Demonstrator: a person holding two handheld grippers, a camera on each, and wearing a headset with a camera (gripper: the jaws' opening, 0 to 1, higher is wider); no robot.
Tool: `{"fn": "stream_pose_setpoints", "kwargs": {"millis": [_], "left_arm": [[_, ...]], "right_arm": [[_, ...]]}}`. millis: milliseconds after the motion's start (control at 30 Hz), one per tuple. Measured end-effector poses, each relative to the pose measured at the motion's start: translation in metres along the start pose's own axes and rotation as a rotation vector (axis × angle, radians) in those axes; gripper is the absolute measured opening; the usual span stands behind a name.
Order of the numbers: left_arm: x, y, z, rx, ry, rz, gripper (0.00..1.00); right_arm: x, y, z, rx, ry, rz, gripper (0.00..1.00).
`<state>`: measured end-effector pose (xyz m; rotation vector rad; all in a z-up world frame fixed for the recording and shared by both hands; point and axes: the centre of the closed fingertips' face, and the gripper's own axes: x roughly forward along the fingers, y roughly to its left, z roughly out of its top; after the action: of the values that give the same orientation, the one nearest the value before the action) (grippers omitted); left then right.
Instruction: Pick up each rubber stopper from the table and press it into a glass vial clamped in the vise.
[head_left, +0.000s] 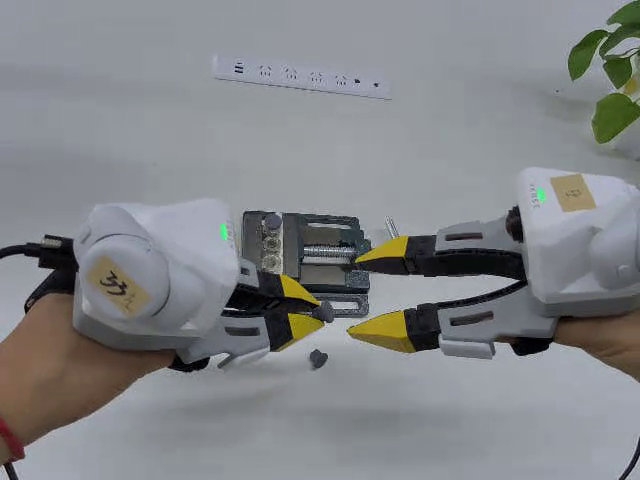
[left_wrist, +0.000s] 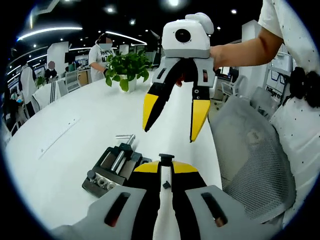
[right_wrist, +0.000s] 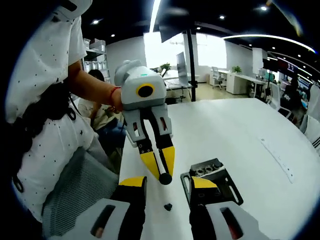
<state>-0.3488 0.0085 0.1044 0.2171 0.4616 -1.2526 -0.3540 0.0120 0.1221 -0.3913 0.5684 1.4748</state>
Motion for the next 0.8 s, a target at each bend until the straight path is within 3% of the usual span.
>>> {"fn": "stream_pose_setpoints", "kwargs": {"millis": [300, 800], "left_arm": [[-0.008, -0.002, 0.01, 0.002, -0.04, 0.002, 0.04], [-0.016, 0.0, 0.013, 0.0, -0.07, 0.007, 0.04]], "right_arm": [[0.007, 0.006, 0.005, -0.038, 0.046, 0.059, 0.17], [0.012, 0.008, 0.011, -0.064, 0.069, 0.085, 0.09]]}}
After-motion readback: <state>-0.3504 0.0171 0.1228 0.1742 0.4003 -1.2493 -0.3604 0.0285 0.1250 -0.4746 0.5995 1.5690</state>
